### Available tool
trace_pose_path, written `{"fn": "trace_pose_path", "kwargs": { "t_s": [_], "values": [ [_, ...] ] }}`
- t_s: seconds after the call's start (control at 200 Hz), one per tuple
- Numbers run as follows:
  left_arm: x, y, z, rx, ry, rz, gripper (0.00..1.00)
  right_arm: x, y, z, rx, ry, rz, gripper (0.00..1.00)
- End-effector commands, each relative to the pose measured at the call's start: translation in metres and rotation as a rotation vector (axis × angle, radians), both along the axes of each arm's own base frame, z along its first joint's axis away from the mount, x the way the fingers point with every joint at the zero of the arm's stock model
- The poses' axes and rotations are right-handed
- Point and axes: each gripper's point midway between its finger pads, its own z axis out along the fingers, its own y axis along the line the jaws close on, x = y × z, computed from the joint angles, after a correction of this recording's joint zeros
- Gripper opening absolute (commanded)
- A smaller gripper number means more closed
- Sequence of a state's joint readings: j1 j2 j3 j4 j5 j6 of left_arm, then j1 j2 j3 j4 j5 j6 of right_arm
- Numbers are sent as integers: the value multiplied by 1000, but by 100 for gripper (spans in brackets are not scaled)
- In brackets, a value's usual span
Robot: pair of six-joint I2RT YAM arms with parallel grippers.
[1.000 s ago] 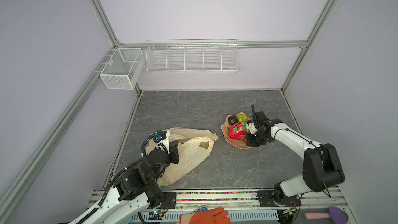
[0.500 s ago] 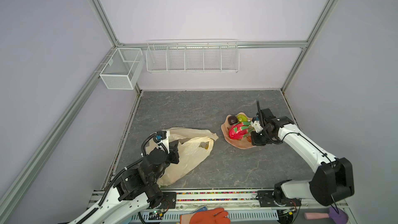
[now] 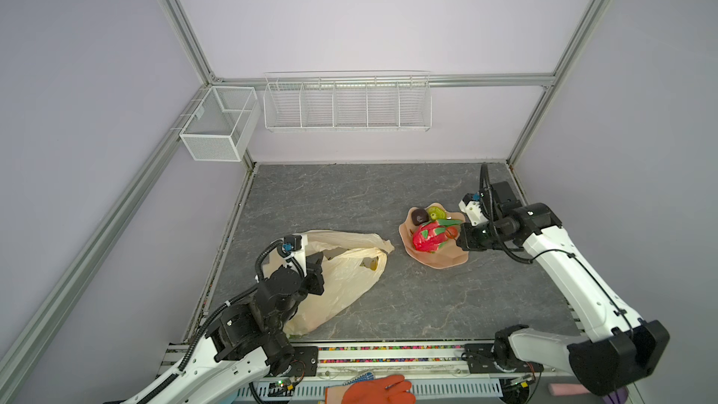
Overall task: Place the fruits into the plastic bag
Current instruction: 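Lift the strawberry by its stem and carry it over the cream bag, then open the right gripper to drop the strawberry into the bag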
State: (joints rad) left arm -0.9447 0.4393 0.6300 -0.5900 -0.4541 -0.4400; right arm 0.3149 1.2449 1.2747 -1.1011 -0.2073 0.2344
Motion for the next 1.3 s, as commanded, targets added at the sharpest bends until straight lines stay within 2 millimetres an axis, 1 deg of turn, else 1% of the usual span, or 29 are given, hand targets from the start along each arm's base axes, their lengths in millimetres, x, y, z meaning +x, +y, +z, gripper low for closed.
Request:
{"fn": "trace_pose_path", "kwargs": {
  "t_s": [0.0,0.13,0.24,0.27,0.41,0.58,0.71,1.075,1.295],
  "values": [
    [1,-3,0,2,-9,-12,0,1,26,18,106,-10,54,6],
    [0,-3,2,-2,-12,-15,0,8,57,29,183,-36,130,6],
    [0,-2,4,-3,-13,-14,0,8,84,26,221,-13,193,6],
    [0,-2,4,-2,-13,-13,0,13,94,30,241,-39,211,6],
    [0,0,6,-3,-18,-9,0,10,127,25,295,-25,275,6],
    [-1,0,9,-6,-25,-13,0,0,164,13,327,15,366,6],
    [0,2,12,1,-30,-4,0,-14,192,5,367,47,433,6],
    [1,4,19,1,-49,7,0,-60,254,-17,421,157,600,6],
    [1,4,23,-8,-56,8,0,-83,297,-29,475,255,706,6]
  ]
}}
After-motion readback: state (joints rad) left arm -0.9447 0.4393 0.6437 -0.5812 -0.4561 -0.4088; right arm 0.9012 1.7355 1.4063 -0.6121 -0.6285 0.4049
